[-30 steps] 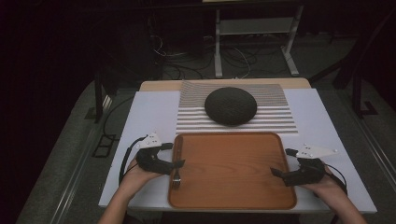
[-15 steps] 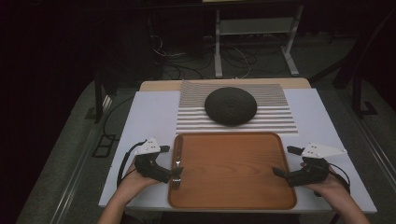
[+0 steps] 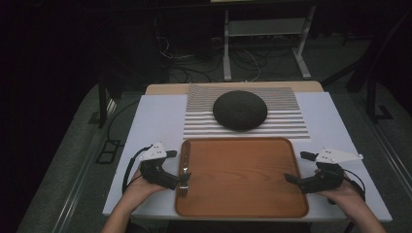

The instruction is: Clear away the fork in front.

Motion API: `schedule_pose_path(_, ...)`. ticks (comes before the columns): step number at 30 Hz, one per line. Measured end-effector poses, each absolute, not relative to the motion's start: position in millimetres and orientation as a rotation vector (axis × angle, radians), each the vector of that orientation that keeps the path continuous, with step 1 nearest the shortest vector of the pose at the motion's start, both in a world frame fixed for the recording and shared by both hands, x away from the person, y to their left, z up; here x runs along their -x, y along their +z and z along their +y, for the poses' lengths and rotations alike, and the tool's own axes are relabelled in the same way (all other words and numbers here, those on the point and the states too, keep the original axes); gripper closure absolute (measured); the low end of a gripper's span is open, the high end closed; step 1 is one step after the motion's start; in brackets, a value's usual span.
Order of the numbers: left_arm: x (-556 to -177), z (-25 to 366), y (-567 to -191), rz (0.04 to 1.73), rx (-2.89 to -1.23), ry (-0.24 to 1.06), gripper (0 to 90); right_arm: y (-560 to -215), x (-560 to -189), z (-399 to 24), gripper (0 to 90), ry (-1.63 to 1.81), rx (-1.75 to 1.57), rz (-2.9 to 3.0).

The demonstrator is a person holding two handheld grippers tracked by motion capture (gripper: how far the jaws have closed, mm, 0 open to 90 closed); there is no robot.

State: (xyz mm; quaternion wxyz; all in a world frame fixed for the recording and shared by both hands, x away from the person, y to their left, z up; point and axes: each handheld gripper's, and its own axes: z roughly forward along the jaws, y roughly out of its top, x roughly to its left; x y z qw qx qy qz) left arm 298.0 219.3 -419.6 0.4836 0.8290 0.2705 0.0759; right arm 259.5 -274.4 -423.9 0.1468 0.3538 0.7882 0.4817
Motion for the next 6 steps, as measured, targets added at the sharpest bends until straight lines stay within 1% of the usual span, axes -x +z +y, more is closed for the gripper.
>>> schedule_pose_path(6, -298.6, 219.3, -419.5, 0.659, -2.014, 0.184, 0.0, -424.1, -259.3, -274.7, 0.0, 1.387, -1.017, 2.267)
